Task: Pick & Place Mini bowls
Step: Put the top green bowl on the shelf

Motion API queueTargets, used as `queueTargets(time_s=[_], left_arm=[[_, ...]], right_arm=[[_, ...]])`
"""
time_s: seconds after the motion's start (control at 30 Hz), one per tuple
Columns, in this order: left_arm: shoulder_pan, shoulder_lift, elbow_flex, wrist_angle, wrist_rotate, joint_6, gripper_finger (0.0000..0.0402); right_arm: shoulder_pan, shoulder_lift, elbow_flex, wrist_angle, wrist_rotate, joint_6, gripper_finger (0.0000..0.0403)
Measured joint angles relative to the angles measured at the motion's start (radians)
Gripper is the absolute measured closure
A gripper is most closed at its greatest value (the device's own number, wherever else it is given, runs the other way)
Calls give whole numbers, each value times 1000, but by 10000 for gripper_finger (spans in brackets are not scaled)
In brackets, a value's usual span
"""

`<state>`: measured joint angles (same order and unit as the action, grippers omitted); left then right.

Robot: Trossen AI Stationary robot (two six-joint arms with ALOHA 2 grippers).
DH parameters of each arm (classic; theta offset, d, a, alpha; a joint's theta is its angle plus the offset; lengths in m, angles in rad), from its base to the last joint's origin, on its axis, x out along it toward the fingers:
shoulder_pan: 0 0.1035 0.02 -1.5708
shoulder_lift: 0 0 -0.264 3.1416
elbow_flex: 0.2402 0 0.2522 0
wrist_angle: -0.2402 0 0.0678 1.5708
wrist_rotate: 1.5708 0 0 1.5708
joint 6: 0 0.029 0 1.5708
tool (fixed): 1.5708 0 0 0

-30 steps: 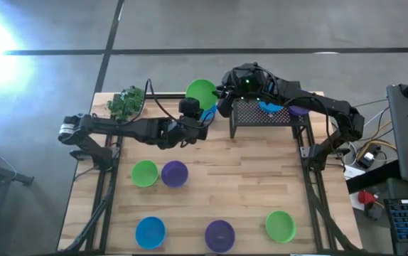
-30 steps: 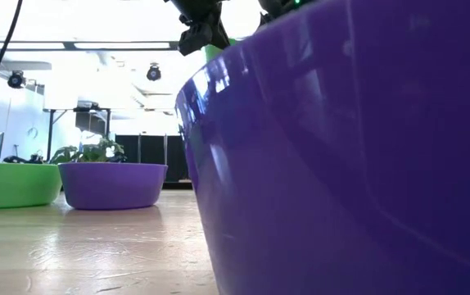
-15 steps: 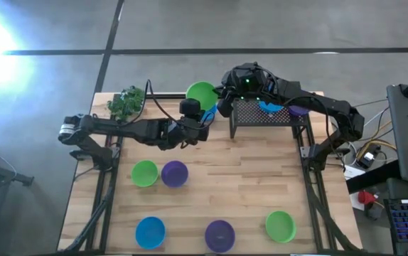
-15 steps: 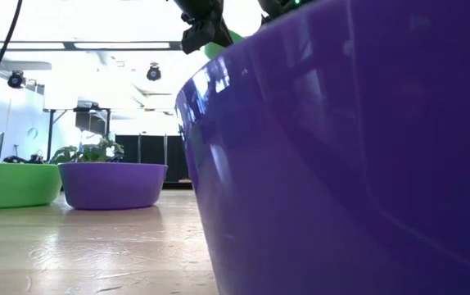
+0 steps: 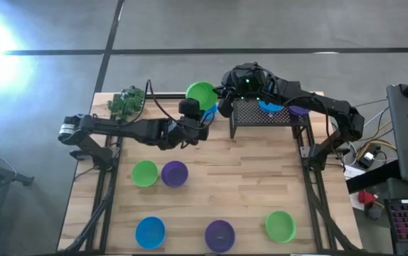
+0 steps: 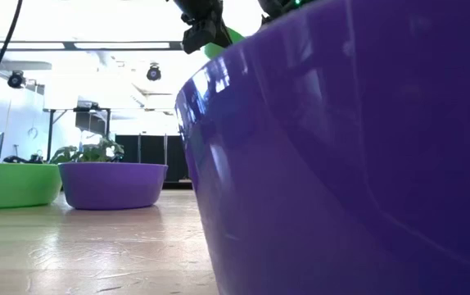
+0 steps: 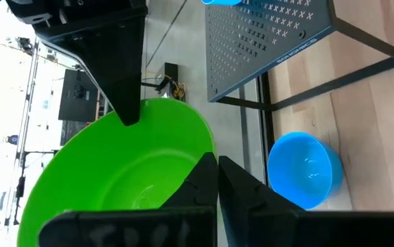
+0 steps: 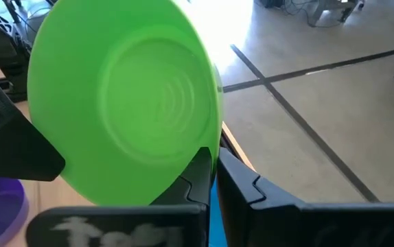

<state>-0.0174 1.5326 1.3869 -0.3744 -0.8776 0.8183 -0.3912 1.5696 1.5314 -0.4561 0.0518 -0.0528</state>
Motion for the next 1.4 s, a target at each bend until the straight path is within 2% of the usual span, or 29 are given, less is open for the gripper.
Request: queueTargets(time_s=[0.37, 0.63, 0.83, 1.1, 1.23, 1.4], left_arm=[[0, -2, 0, -2, -14, -29, 325], [-9, -5, 0, 0, -22, -88, 319], [-16, -8, 0, 0, -16, -107, 319], [-16, -8, 0, 0, -10, -140, 319], [-16, -8, 0, 0, -10, -141, 319], [-16, -8, 0, 0, -6, -147, 319]], right_arm=[[-13, -1, 0, -8, 4, -14, 396], [-95, -6, -2, -29, 1, -8, 396], [-160, -10, 68, -168, 1, -6, 396], [-244, -10, 194, -489, 0, -21, 396], [-272, -11, 203, -606, -43, -29, 395], [-290, -11, 165, -633, -102, -30, 395]])
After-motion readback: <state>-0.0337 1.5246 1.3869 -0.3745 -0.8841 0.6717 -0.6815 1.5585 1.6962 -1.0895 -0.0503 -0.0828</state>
